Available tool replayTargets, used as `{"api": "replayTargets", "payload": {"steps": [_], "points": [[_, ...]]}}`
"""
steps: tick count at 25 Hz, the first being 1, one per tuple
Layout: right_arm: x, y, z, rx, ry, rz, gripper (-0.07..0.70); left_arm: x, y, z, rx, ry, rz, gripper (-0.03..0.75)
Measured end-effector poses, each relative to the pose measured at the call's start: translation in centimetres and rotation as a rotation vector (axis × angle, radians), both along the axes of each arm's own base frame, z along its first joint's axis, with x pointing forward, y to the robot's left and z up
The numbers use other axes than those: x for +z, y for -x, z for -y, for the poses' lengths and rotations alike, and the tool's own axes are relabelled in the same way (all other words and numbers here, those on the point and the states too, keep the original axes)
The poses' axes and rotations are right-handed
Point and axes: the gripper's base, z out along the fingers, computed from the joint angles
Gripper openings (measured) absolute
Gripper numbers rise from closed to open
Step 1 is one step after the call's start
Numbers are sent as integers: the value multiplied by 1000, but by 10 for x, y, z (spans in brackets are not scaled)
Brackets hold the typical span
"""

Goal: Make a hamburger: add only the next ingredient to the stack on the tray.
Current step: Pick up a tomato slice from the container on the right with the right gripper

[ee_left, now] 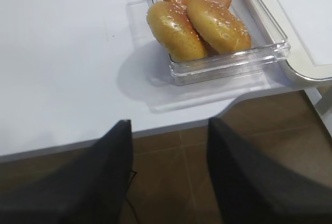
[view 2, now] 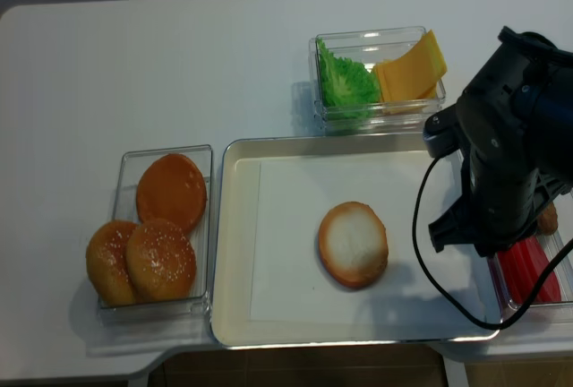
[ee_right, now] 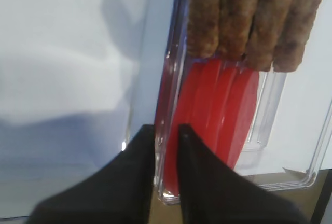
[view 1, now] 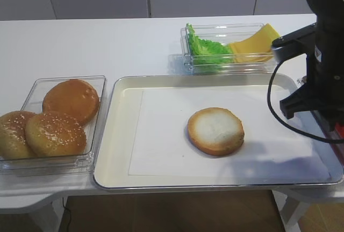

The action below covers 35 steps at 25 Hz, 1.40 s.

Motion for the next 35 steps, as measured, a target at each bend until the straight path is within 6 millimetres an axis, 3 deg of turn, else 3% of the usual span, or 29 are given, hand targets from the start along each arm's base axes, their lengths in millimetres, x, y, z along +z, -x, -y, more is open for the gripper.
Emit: {"api": "replayTargets", "payload": {"steps": [7, 12, 23, 26, 31, 35], "points": [[0, 0, 0, 7, 2, -1, 7, 0, 0, 0, 0, 0, 0, 351], [1, 0, 0, 8, 0, 0, -1, 0, 0, 0, 0, 0, 0, 351], [25, 12, 5, 4, -47, 81, 0, 0, 0, 0, 0, 0, 0, 351], [24, 12, 4, -10, -56, 81, 57, 0, 0, 0, 0, 0, 0, 351], [23, 14, 2, -26, -90, 65, 257, 0, 0, 0, -1, 1, 0, 351], [21, 12, 1, -26, -85, 56, 263, 0, 0, 0, -1, 1, 0, 351]]}}
